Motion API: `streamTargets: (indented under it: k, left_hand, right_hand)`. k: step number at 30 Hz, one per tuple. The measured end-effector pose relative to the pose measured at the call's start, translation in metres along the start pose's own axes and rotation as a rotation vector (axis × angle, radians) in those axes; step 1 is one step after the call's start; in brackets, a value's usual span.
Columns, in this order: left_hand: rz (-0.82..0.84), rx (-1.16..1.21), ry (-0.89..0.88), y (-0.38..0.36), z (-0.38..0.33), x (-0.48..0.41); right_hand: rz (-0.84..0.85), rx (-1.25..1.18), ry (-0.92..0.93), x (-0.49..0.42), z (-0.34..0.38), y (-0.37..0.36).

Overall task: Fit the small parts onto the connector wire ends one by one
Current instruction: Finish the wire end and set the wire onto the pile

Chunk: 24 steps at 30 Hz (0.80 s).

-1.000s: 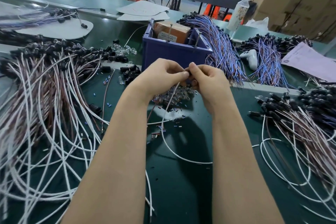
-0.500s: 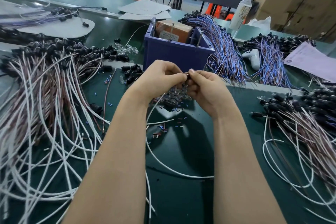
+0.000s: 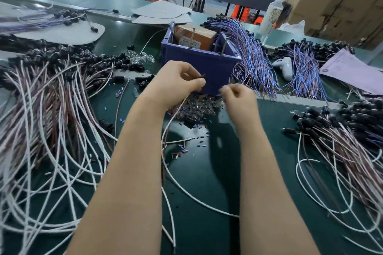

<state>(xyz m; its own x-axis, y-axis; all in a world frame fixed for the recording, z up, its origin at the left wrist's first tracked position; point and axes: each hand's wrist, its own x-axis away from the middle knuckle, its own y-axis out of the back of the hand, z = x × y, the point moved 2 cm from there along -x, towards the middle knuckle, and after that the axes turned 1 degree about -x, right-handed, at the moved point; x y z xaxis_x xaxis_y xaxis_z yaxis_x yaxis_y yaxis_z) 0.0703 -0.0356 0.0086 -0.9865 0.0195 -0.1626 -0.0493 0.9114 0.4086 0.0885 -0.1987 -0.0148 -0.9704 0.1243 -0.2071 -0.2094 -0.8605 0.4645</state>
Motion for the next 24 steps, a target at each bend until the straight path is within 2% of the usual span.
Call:
streamTargets:
  k: [4, 8, 12, 16, 20, 24]
  left_hand:
    - [-0.024, -0.039, 0.007, -0.007, 0.000, -0.003]
    - [0.006, -0.039, 0.015, -0.006, 0.006, -0.002]
    - [0.058, -0.002, 0.010, -0.008, 0.007, -0.001]
    - [0.087, 0.043, 0.003, -0.007, 0.008, -0.001]
    - [0.089, 0.056, -0.003, -0.005, 0.009, -0.001]
    - [0.093, 0.074, -0.002, -0.003, 0.010, -0.001]
  right_hand:
    - [0.213, 0.099, 0.059, 0.007, 0.006, -0.022]
    - [0.161, 0.268, 0.031, 0.003, 0.003, -0.010]
    - [0.222, 0.450, -0.027, 0.005, -0.001, -0.013]
    - [0.217, 0.447, -0.058, 0.010, -0.003, -0.020]
    - [0.149, 0.408, -0.003, 0.006, 0.002, -0.017]
    - [0.250, 0.467, -0.030, 0.008, 0.002, -0.021]
